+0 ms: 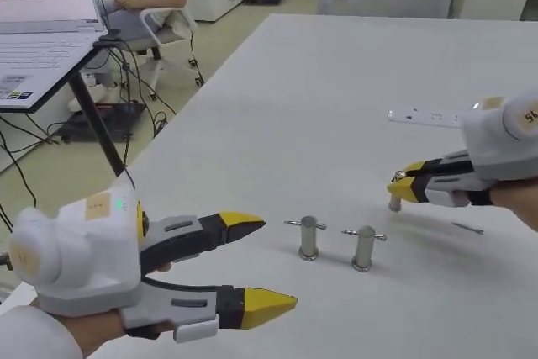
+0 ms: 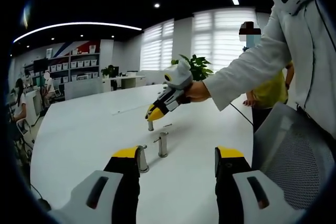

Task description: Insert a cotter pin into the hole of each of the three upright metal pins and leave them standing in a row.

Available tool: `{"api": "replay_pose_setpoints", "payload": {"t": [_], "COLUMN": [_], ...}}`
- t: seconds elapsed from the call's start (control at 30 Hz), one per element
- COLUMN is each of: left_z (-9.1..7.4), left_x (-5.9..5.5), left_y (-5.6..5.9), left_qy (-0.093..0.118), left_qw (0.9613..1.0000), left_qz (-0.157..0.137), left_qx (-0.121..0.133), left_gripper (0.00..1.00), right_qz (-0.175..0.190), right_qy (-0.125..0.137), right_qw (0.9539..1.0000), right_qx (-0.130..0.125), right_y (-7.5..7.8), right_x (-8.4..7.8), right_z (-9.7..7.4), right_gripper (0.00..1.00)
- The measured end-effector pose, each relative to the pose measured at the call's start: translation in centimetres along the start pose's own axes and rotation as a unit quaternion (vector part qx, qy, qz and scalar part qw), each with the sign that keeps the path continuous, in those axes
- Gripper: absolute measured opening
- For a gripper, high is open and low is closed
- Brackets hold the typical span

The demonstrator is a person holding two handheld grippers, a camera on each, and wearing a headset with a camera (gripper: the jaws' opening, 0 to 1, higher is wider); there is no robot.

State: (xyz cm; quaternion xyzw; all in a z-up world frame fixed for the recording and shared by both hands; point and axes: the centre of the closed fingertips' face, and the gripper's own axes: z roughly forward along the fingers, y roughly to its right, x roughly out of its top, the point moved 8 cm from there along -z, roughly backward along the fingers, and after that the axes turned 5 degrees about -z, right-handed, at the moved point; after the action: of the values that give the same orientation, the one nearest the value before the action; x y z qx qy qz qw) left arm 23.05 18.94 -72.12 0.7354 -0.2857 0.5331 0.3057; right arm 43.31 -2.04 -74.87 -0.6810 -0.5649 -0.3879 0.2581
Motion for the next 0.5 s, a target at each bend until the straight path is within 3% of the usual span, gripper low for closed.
{"api": "replay_pose_setpoints", "payload": {"t": [0.5], "left_z": [1.6], "left_x": [0.0], "left_y": [1.1], "left_qy": [0.001], "left_qw": [0.9997], "left_qz": [0.003], "left_qx": [-0.023], "left_gripper": [0.57], "right_qz": [0.008], "right_qy": [-0.002], "right_qw": [1.0000], "right_qx": [-0.004], "right_y": [-3.3], "right_x": [-1.5], "right_z": [-3.9], "right_gripper": [0.09]}}
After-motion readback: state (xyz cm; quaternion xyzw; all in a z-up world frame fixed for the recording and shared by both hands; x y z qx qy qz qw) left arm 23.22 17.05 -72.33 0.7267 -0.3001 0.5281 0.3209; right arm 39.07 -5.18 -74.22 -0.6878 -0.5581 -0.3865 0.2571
